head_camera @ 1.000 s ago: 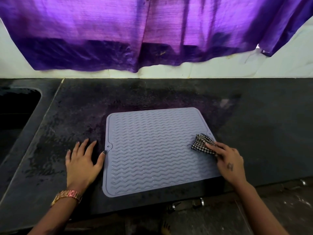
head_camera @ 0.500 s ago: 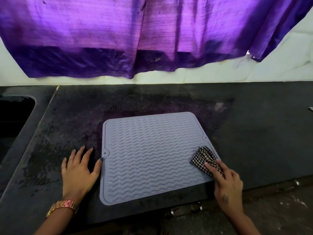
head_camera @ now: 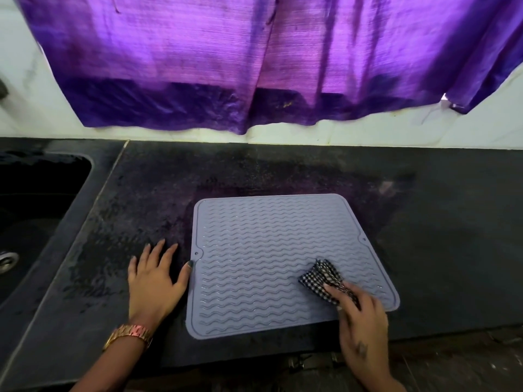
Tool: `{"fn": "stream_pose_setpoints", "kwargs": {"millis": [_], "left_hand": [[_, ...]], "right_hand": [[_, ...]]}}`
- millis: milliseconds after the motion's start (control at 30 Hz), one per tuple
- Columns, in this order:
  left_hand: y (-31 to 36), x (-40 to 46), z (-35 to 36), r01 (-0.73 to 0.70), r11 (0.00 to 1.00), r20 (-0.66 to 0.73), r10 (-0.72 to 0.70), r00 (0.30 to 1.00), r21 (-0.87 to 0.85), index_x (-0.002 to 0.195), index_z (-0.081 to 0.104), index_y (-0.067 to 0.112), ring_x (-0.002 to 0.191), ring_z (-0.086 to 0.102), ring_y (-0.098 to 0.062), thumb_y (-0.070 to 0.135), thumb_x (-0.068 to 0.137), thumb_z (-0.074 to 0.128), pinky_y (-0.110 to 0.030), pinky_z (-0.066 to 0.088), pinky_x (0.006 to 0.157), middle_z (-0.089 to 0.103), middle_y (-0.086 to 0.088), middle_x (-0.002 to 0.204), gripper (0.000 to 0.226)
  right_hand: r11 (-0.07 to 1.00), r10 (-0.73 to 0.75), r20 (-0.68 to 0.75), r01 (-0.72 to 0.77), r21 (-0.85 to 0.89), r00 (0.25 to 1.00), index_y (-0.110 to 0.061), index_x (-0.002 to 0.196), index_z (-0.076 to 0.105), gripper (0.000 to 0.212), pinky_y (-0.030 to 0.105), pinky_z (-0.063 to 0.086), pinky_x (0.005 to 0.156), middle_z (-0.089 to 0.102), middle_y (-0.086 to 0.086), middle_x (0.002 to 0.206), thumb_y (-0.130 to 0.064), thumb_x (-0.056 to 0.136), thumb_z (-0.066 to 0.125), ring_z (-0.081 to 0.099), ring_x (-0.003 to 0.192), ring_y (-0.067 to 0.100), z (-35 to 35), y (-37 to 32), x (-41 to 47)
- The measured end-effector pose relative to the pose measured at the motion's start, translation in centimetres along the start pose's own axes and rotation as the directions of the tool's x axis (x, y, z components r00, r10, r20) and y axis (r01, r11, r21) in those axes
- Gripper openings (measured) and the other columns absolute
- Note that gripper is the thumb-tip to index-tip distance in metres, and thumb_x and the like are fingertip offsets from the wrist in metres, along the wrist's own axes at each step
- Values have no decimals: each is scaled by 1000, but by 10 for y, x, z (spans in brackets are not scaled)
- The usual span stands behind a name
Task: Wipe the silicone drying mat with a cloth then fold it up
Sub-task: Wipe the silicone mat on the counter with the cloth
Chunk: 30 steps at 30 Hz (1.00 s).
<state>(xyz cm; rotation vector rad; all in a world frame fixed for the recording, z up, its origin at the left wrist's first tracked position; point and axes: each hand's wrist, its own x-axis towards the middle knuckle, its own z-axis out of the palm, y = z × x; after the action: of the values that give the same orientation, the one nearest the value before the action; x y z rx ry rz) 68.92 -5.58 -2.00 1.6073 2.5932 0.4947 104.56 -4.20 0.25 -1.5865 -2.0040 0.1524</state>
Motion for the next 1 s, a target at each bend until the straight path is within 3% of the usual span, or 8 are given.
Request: {"fn": "stream_pose_setpoints", "kwargs": {"millis": [133, 233, 333, 433, 533, 767, 933, 1000], "left_hand": [[1, 1, -1, 6, 1000, 0, -6, 1000, -1, 139, 45, 23, 143, 20, -24, 70, 75, 11, -43, 3, 117, 35, -3, 151, 86], [1, 0, -1, 4, 1000, 4, -4, 1000, 1, 139, 45, 24, 143, 20, -24, 70, 74, 11, -43, 3, 117, 35, -4, 151, 86], [1, 0, -2, 1, 1000, 5, -1, 1000, -6, 139, 45, 23, 143, 19, -24, 70, 74, 11, -43, 3, 117, 35, -4, 151, 86], [1, 1, -2, -1, 1000, 5, 1, 1000, -13, 139, 45, 23, 144, 19, -24, 70, 74, 11, -43, 2, 117, 34, -4, 151, 87], [0, 0, -1, -2, 1000, -1, 2, 1000, -18, 138, 45, 24, 144, 19, -24, 70, 75, 12, -43, 3, 117, 34, -3, 151, 85], [-1, 0, 0, -1, 1000, -7, 0, 1000, -26, 138, 46, 25, 143, 19, -23, 69, 76, 15, -41, 2, 117, 35, -2, 151, 82], [0, 0, 0, 4, 999, -8, -5, 1000, -50, 138, 46, 25, 144, 18, -22, 67, 77, 12, -40, 0, 117, 34, -1, 151, 81], [-1, 0, 0, 11, 997, -13, -12, 1000, -75, 138, 46, 26, 144, 18, -21, 66, 79, 10, -40, 0, 117, 34, -1, 151, 80]], "right_hand": [[962, -261, 114, 268, -48, 959, -35, 111, 66, 49, 45, 51, 72, 63, 3, 116, -11, 69, 54, 54, 95, 25, 15, -31, -9], [965, -247, 138, 256, -51, 959, -39, 104, 66, 46, 41, 49, 69, 66, 2, 112, -23, 68, 42, 53, 93, 22, 19, -46, -16], [949, -313, 78, 309, 60, 947, -42, 114, 56, 44, 33, 42, 76, 63, -2, 116, -22, 77, 42, 47, 95, 16, 16, -53, -5], [861, -505, 114, 492, 128, 855, -44, 116, 59, 34, 30, 45, 81, 62, -5, 119, -36, 94, 33, 48, 98, 14, 29, -76, -11], [789, -610, 229, 607, 95, 758, -54, 119, 51, 32, 27, 41, 81, 57, -10, 122, -49, 90, 40, 46, 100, 13, 43, -88, -21], [717, -695, 272, 674, 181, 666, -54, 129, 38, 38, 30, 37, 83, 47, -11, 132, -39, 94, 42, 43, 106, 14, 51, -93, 6], [677, -732, 302, 705, 212, 611, -52, 116, 55, 42, 30, 49, 75, 58, -10, 122, -29, 81, 48, 52, 96, 14, 61, -99, 23], [686, -727, 251, 681, 256, 639, -49, 112, 59, 41, 28, 47, 74, 60, -13, 120, -23, 82, 50, 50, 98, 10, 60, -102, 40]]}}
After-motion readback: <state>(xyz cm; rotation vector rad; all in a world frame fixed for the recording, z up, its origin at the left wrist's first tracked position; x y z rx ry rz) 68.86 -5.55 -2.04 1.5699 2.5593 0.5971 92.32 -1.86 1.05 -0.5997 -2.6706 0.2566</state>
